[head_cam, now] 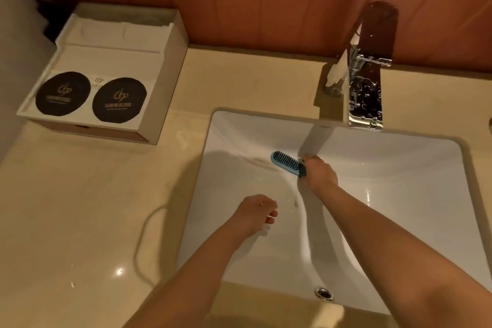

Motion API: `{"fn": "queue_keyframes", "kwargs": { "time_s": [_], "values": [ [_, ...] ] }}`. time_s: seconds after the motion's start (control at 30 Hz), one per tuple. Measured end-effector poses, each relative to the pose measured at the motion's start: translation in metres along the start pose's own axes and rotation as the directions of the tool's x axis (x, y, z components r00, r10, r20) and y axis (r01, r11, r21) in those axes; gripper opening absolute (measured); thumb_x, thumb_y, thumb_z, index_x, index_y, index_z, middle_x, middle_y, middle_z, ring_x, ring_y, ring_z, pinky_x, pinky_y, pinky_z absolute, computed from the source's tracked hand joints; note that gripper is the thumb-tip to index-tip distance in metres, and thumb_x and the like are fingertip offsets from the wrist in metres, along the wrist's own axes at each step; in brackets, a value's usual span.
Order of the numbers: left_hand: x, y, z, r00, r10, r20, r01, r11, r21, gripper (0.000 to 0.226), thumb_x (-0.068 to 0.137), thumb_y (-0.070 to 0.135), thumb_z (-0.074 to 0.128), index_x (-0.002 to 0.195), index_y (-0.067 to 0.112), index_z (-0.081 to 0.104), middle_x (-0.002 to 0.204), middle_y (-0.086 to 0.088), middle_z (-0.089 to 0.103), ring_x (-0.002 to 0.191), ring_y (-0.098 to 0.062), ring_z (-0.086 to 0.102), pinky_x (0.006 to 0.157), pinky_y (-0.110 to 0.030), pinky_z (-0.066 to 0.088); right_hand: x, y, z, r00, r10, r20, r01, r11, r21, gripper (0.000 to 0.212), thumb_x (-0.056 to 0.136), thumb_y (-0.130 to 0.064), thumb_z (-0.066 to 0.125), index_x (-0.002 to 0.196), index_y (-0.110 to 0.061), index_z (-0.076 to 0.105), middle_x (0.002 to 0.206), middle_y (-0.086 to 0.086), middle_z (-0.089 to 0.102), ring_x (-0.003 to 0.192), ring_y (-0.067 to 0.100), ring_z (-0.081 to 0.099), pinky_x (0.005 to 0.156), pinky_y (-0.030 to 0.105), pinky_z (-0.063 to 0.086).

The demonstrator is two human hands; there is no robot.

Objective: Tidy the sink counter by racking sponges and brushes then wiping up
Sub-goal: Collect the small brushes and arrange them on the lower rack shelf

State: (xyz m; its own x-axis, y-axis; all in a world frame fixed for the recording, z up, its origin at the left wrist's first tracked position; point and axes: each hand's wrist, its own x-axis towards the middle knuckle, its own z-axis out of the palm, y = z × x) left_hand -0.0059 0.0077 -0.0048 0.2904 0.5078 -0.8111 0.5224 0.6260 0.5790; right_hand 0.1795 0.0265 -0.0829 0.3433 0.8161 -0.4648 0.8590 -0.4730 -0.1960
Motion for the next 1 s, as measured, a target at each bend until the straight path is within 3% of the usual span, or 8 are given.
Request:
{"fn": "queue_keyframes", "kwargs": {
  "time_s": [0.13, 0.27, 0.5, 0.57, 0.67, 0.77, 0.87, 1.0],
  "values": [
    [0.002, -0.004, -0.002, 0.999, 0.015, 0.03, -0.015, 1.0, 0.016, 0.015, 0.092, 0.02, 0.047, 0.098, 0.014, 0.059, 0.091, 0.0, 0.061, 0.074, -0.01, 0.056, 0.05, -0.011, 0.042, 0.006, -0.003, 0.005, 1.0, -0.015, 0.017, 0.016, 0.995, -0.1, 0.033, 0.089, -0.009, 0.052, 0.122, -0.012, 0.051, 0.112, 0.013, 0.056, 0.097, 0.033, 0.06, 0.07, 0.036, 0.046],
    [0.0, -0.008, -0.002, 0.999, 0.019, 0.046, -0.021, 1.0, 0.023, 0.016, 0.093, 0.02, 0.046, 0.1, 0.013, 0.059, 0.094, -0.001, 0.061, 0.078, -0.012, 0.056, 0.053, -0.012, 0.042, 0.001, -0.003, 0.007, 0.999, 0.005, 0.043, -0.001, 0.997, -0.076, 0.033, 0.088, -0.011, 0.054, 0.121, -0.011, 0.05, 0.113, 0.013, 0.059, 0.099, 0.033, 0.06, 0.073, 0.036, 0.047],
    [-0.007, -0.005, 0.003, 0.996, 0.075, 0.04, -0.081, 0.983, 0.164, 0.024, 0.089, 0.02, 0.056, 0.11, 0.01, 0.061, 0.102, -0.004, 0.063, 0.088, -0.014, 0.06, 0.063, -0.016, 0.043, -0.032, 0.001, -0.012, 0.997, -0.008, 0.078, -0.016, 0.952, 0.304, 0.036, 0.08, -0.023, 0.068, 0.108, -0.004, 0.053, 0.101, 0.009, 0.06, 0.087, 0.025, 0.055, 0.071, 0.032, 0.043],
    [-0.008, -0.003, 0.006, 0.993, 0.109, 0.053, -0.117, 0.971, 0.21, 0.029, 0.088, 0.021, 0.06, 0.115, 0.01, 0.058, 0.103, -0.004, 0.062, 0.088, -0.016, 0.06, 0.064, -0.017, 0.045, -0.048, 0.005, -0.016, 0.995, -0.052, 0.084, 0.004, 0.869, 0.495, 0.038, 0.079, -0.02, 0.069, 0.111, -0.004, 0.055, 0.104, 0.011, 0.061, 0.087, 0.024, 0.058, 0.071, 0.031, 0.048],
    [-0.012, -0.003, 0.014, 0.984, 0.139, 0.112, -0.168, 0.936, 0.308, 0.042, 0.087, 0.026, 0.062, 0.125, 0.012, 0.051, 0.113, -0.003, 0.057, 0.099, -0.017, 0.058, 0.082, -0.025, 0.048, -0.079, 0.008, -0.026, 0.986, -0.11, 0.126, -0.015, 0.69, 0.724, 0.027, 0.084, -0.013, 0.064, 0.109, -0.006, 0.057, 0.099, 0.01, 0.063, 0.075, 0.015, 0.061, 0.055, 0.014, 0.047],
    [-0.018, -0.007, 0.029, 0.962, 0.201, 0.187, -0.267, 0.844, 0.466, 0.053, 0.086, 0.035, 0.061, 0.133, 0.017, 0.043, 0.128, -0.001, 0.052, 0.114, -0.017, 0.052, 0.096, -0.028, 0.043, -0.107, 0.011, -0.035, 0.987, -0.046, 0.156, -0.114, 0.487, 0.866, 0.014, 0.085, -0.011, 0.063, 0.098, -0.008, 0.059, 0.084, 0.005, 0.065, 0.069, 0.011, 0.061, 0.057, 0.016, 0.048],
    [-0.03, -0.007, 0.046, 0.92, 0.368, 0.137, -0.382, 0.76, 0.525, 0.038, 0.092, 0.031, 0.052, 0.127, 0.018, 0.049, 0.12, -0.002, 0.06, 0.105, -0.017, 0.059, 0.092, -0.031, 0.048, -0.129, 0.021, -0.042, 0.98, -0.005, 0.201, -0.191, 0.297, 0.936, 0.014, 0.087, -0.013, 0.06, 0.099, -0.006, 0.061, 0.084, 0.001, 0.066, 0.074, 0.011, 0.061, 0.065, 0.022, 0.046],
    [-0.043, 0.003, 0.067, 0.858, 0.513, 0.026, -0.464, 0.753, 0.466, 0.029, 0.093, 0.025, 0.053, 0.121, 0.02, 0.059, 0.099, 0.002, 0.067, 0.081, -0.012, 0.066, 0.079, -0.025, 0.052, -0.152, 0.044, -0.056, 0.973, 0.007, 0.232, -0.231, 0.129, 0.964, 0.021, 0.091, -0.024, 0.057, 0.104, -0.009, 0.064, 0.098, 0.003, 0.066, 0.086, 0.012, 0.058, 0.072, 0.023, 0.044]
  ]
}}
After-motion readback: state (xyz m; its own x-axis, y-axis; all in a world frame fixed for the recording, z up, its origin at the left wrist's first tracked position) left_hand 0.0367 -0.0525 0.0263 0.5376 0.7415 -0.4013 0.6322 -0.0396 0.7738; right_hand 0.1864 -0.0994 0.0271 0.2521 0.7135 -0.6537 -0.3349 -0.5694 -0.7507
